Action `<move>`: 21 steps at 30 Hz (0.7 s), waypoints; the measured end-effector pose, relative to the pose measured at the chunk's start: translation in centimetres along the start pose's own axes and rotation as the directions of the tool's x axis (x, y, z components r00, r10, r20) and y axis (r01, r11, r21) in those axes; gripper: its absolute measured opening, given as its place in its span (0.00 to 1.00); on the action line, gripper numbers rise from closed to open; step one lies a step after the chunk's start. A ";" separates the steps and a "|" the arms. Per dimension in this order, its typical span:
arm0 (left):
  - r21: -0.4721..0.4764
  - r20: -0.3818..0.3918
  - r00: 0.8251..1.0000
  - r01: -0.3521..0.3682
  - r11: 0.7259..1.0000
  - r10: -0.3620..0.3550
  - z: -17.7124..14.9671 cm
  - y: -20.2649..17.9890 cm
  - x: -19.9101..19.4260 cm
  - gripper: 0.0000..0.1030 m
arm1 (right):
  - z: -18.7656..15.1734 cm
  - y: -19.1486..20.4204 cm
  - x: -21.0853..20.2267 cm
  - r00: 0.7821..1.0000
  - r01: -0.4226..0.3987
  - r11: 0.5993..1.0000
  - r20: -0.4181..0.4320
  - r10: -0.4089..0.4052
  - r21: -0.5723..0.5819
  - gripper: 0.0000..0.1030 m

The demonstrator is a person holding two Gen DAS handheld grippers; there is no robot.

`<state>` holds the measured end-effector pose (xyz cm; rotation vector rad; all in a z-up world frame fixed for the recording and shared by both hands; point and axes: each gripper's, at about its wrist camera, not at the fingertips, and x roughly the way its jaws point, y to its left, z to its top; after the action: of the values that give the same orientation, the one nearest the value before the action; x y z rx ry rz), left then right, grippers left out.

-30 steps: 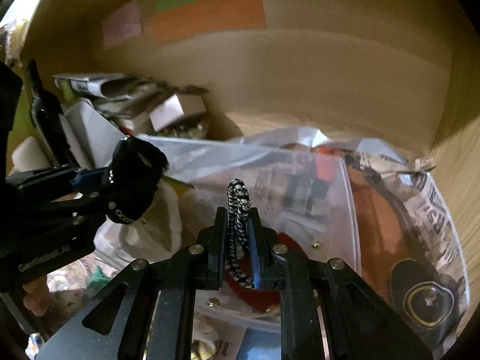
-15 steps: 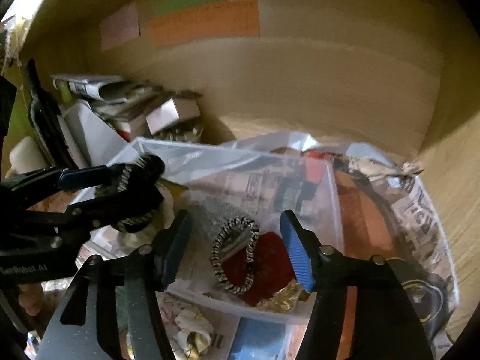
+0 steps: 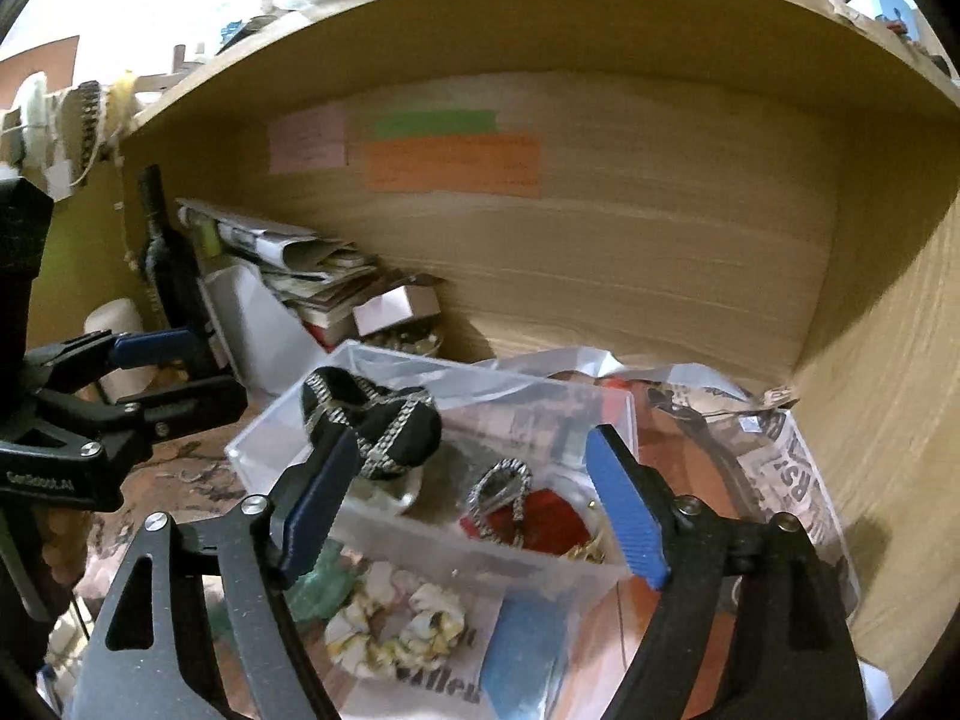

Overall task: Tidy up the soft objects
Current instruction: 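Place the black bag into the box with the left tool while the right tool drops the bracelet, then grasp the green knit sock with the left tool while the right tool grasps the floral scrunchie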

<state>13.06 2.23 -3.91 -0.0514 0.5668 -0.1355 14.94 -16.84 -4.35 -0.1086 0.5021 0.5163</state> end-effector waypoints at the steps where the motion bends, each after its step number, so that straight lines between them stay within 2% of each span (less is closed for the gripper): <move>1: -0.004 -0.013 1.000 0.003 1.000 -0.003 -0.5 0.1 0.1 0.95 | -0.4 0.2 0.0 1.000 -0.006 1.000 -0.009 0.006 -0.001 0.74; 8: -0.007 -0.117 0.993 0.013 1.000 -0.014 -3.8 0.2 1.3 0.96 | -3.7 0.7 1.5 0.992 -0.057 0.998 -0.114 0.061 0.033 0.74; 13: 0.000 -0.202 0.979 0.036 0.999 -0.036 -6.4 -0.3 2.7 0.95 | -6.2 1.2 3.0 0.974 -0.089 0.995 -0.206 0.098 0.052 0.74; 18: -0.002 -0.269 0.962 0.052 0.999 -0.051 -8.4 -0.5 4.2 0.95 | -8.0 1.8 4.1 0.958 -0.109 0.993 -0.263 0.119 0.051 0.74; 21: -0.019 -0.312 0.947 0.072 0.997 -0.075 -9.1 -0.5 5.4 0.85 | -8.3 1.8 4.6 0.950 -0.115 0.992 -0.285 0.125 0.050 0.72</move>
<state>12.56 0.87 -14.42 -0.0591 0.8835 -0.2166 13.87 -15.07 -13.82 -0.1227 0.8055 0.6153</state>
